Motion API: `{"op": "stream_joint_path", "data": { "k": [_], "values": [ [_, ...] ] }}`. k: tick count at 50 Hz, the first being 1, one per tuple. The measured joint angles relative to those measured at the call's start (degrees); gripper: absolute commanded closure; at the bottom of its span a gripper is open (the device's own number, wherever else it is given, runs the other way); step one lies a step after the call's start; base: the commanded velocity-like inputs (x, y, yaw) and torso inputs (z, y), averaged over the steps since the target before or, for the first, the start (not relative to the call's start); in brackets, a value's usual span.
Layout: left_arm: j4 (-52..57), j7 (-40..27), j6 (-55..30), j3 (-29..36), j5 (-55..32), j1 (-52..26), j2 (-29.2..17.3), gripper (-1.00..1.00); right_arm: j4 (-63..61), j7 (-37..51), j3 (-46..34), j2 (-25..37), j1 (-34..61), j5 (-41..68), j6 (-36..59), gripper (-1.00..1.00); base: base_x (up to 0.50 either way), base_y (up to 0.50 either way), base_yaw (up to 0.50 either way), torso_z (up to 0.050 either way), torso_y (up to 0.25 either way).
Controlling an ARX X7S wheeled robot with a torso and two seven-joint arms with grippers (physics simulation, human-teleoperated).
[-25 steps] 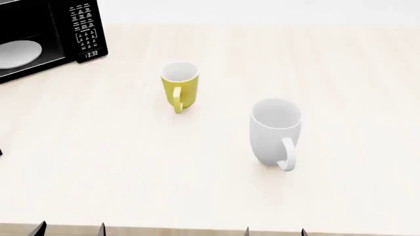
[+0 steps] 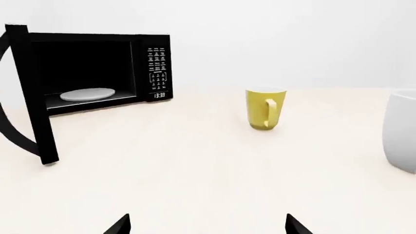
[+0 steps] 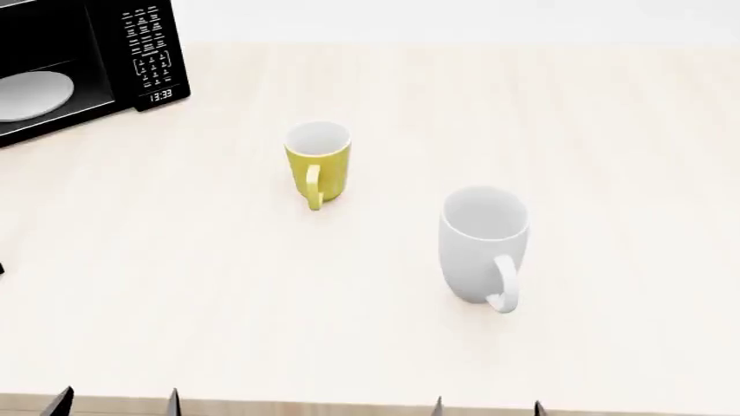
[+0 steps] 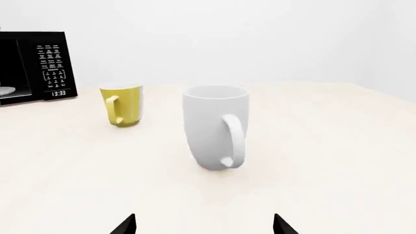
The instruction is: Close the microwave.
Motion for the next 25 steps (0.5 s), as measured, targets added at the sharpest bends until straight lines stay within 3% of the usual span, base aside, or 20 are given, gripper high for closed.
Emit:
{"op": "stream_joint_path", "data": {
  "k": [15, 25],
  "values": [
    [22.84, -6.92, 5.65, -2.03, 5.99, 1.12, -3.16, -1.00, -16.58, 4.71, 3.69, 0.90, 0.81, 1.67, -12.50, -1.00, 0.00, 0.00, 0.00, 0.000, 0.000],
    [29.86, -9.38, 7.17, -2.85, 7.59, 1.58, -4.23, -1.00, -22.38, 7.32, 4.95, 1.76, 1.36, 0.41, -17.20, -1.00, 0.00, 0.00, 0.00, 0.000, 0.000]
  ]
}}
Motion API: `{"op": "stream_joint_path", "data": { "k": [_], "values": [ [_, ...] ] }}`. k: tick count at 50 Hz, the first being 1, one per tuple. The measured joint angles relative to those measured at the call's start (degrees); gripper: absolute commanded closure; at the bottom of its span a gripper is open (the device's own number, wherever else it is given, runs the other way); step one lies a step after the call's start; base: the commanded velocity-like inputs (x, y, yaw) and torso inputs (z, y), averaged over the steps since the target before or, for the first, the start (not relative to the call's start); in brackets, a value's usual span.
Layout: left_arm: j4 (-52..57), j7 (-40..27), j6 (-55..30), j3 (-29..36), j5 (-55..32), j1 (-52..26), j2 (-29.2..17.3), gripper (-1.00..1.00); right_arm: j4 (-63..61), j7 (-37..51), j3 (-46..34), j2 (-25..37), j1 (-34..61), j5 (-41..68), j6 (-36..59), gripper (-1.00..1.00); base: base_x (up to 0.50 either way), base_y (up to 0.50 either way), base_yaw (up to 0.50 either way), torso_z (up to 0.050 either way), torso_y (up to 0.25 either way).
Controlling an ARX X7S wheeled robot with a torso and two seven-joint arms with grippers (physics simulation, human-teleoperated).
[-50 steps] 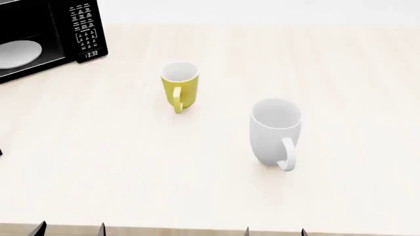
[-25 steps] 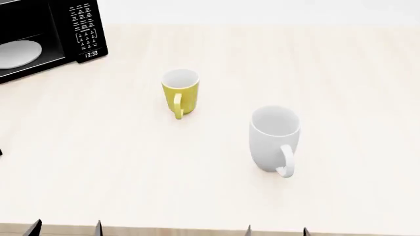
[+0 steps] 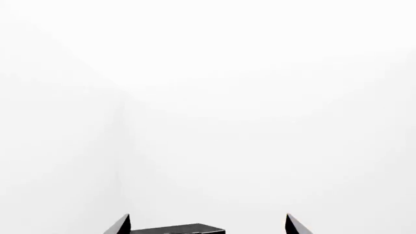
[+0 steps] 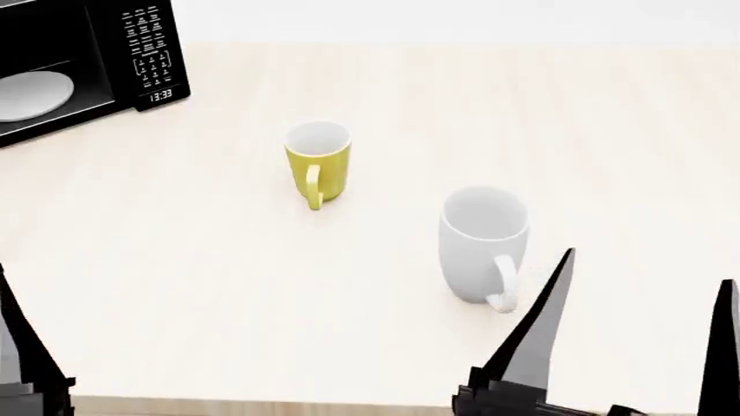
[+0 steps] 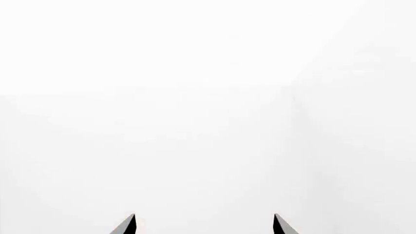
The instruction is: Close the microwave.
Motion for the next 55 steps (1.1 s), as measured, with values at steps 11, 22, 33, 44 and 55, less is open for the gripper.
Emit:
{"op": "stream_joint_path", "data": {
  "k": [11, 22, 33, 44, 55],
  "values": [
    [2.40, -1.41, 0.69, 0.25, 0.76, 0.22, -0.79, -1.00, -1.61, 1.60, -0.70, 0.85, -0.27, -2.28, -2.12, -1.00, 0.01, 0.44, 0.00, 0.000, 0.000],
    [2.95, -2.24, 0.93, 0.70, 0.75, 0.36, -1.51, -1.00, -1.59, 2.56, -1.82, 1.68, -0.60, -3.28, -3.06, -1.00, 0.02, 0.50, 0.00, 0.000, 0.000],
    [3.05, -2.84, 0.89, 1.18, 0.60, 0.44, -2.09, -1.00, -1.33, 3.34, -2.81, 2.44, -0.81, -3.72, -3.28, -1.00, 0.03, 0.50, 0.00, 0.000, 0.000],
    [2.75, -3.42, 0.92, 1.58, 0.38, 0.42, -2.55, -1.00, -1.03, 4.06, -3.63, 3.10, -0.91, -3.89, -3.27, -1.00, 0.03, 0.50, 0.00, 0.000, 0.000],
    [2.40, -3.96, 1.03, 2.04, 0.18, 0.43, -2.97, -1.00, -0.82, 4.71, -4.30, 3.69, -1.00, -3.78, -3.24, -1.00, 0.04, 0.50, 0.00, 0.000, 0.000]
  ]
}}
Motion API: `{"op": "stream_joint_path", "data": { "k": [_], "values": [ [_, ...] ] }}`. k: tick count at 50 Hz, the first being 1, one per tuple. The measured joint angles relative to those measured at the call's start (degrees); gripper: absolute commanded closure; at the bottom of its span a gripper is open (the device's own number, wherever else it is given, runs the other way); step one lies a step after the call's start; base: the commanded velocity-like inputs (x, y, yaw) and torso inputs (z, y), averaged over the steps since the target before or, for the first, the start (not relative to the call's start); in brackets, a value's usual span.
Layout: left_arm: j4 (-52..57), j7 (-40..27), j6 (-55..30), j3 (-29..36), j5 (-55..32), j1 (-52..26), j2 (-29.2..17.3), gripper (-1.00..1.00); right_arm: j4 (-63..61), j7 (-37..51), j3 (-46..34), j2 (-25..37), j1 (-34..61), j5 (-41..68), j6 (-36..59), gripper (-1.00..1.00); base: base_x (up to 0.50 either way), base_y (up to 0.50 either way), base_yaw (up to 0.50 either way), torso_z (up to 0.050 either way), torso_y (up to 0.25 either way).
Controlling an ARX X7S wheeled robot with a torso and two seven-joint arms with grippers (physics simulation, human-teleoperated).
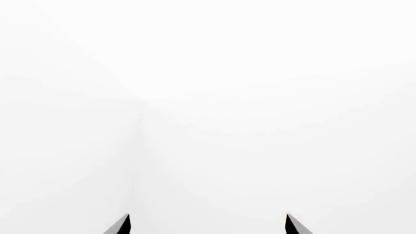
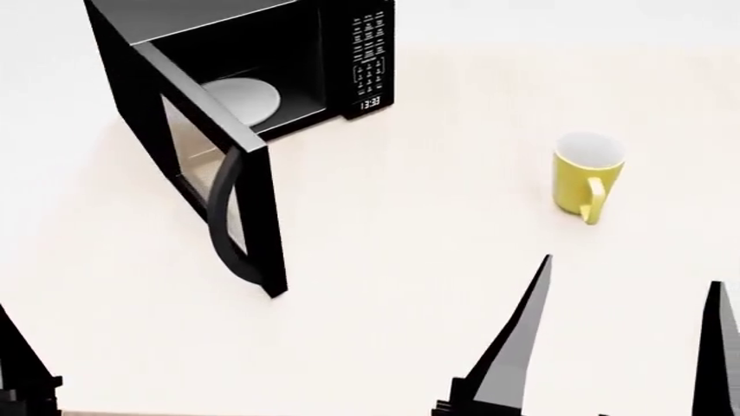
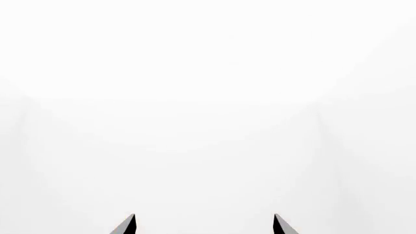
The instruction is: Close the microwave.
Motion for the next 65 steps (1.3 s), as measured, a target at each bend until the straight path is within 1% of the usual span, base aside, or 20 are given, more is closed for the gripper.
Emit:
{"op": "stream_joint_path", "data": {
  "k": [7, 14, 65],
  "values": [
    [-0.04, -0.35, 0.03, 0.31, -0.06, 0.12, -0.25, -1.00, 0.09, 0.39, -0.37, 0.37, -0.15, 0.06, -0.07, -1.00, 0.04, 0.50, 0.00, 0.000, 0.000],
    [-0.05, -0.65, 0.04, 0.57, -0.17, 0.21, -0.58, -1.00, -0.08, 0.50, -1.05, 0.64, -0.23, 0.43, 0.26, -1.00, 0.00, 0.00, 0.00, 0.000, 0.000],
    [-1.06, -2.21, 0.38, 3.17, -0.68, 0.37, -2.28, -1.00, -0.42, 1.52, -4.74, 3.36, -0.51, -3.21, -0.27, -1.00, 0.50, 0.00, 0.00, 0.000, 0.000]
  ]
}}
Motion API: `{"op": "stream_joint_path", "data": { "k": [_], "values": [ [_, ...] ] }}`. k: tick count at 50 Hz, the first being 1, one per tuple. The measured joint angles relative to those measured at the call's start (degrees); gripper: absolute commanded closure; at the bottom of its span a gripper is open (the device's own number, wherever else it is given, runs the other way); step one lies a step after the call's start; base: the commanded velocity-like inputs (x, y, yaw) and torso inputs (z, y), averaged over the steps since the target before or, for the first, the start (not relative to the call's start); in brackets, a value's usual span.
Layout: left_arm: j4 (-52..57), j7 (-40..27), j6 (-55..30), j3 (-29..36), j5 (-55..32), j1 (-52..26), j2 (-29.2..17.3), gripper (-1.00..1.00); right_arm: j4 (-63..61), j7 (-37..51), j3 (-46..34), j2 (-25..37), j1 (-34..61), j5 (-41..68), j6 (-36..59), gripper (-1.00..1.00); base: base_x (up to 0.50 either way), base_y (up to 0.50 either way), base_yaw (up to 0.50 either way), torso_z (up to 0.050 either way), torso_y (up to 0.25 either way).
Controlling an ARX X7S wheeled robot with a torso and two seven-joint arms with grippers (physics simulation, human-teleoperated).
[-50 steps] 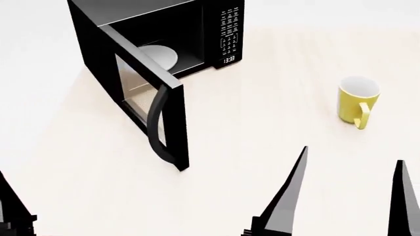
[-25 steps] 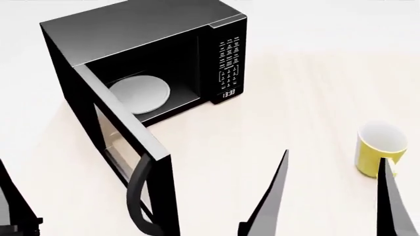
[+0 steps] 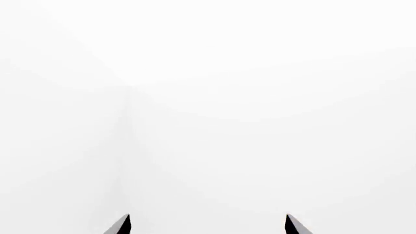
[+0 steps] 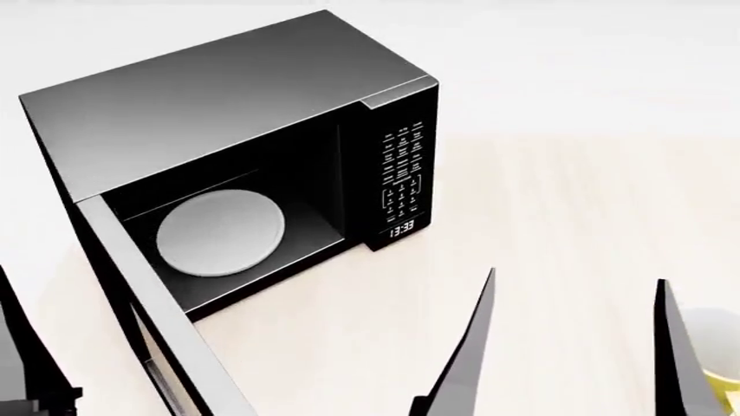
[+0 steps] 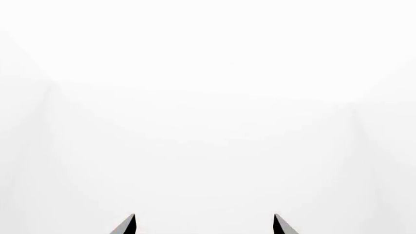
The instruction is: Close the microwave.
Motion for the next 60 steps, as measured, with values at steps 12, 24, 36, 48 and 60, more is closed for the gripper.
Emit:
{"op": "stream_joint_path", "data": {
  "k": [12, 24, 36, 48, 60],
  "values": [
    [-0.19, -0.37, 0.13, 0.56, 0.01, 0.15, -0.34, -1.00, 0.29, 0.38, -0.51, 0.47, -0.19, -0.38, -0.31, -1.00, 0.48, 0.00, 0.00, 0.000, 0.000],
    [1.75, 0.85, -2.96, -1.96, -2.61, -0.98, -3.24, -1.00, 0.60, 1.09, -0.72, 0.75, -0.26, -0.65, -0.93, -1.00, 0.00, 0.00, 0.00, 0.000, 0.000],
    [4.89, 3.95, -8.59, -9.84, -7.73, -2.38, -10.36, -1.00, 1.41, 1.54, -1.33, 1.01, -0.32, -0.91, -1.58, -1.00, 0.00, 0.00, 0.00, 0.000, 0.000],
    [1.32, 16.09, -6.33, -11.12, -14.20, -1.33, -21.02, -1.00, 2.57, 1.78, -2.11, 1.34, -0.33, -0.87, -2.37, -1.00, 0.00, 0.00, 0.00, 0.000, 0.000],
    [-5.21, 28.52, -4.59, -8.97, -19.01, -3.74, -30.01, -1.00, 3.76, 1.85, -3.09, 1.69, -0.53, -0.97, -3.33, -1.00, 0.00, 0.00, 0.00, 0.000, 0.000]
  ]
}}
